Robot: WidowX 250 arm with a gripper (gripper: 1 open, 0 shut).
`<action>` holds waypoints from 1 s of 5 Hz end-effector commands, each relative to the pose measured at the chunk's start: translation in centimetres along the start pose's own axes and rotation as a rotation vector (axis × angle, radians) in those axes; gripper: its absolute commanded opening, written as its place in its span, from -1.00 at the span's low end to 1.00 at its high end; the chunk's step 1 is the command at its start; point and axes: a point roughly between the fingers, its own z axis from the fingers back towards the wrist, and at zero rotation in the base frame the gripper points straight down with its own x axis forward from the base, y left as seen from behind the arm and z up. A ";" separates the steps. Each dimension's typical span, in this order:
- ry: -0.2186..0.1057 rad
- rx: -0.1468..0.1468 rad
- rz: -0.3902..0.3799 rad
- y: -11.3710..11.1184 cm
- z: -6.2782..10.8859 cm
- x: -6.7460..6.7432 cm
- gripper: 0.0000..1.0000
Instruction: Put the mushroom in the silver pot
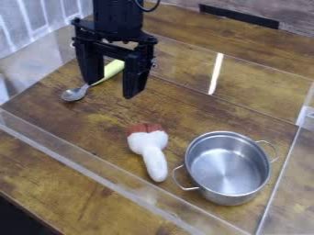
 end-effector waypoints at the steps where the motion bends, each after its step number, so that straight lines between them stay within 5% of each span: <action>1: 0.017 -0.014 0.133 -0.2 -1.1 -1.0 1.00; 2: 0.002 -0.043 0.284 -1.4 -3.1 -0.8 1.00; 3: -0.019 -0.084 0.356 -3.3 -4.2 -0.4 1.00; 5: -0.014 -0.140 0.369 -5.4 -6.5 0.3 1.00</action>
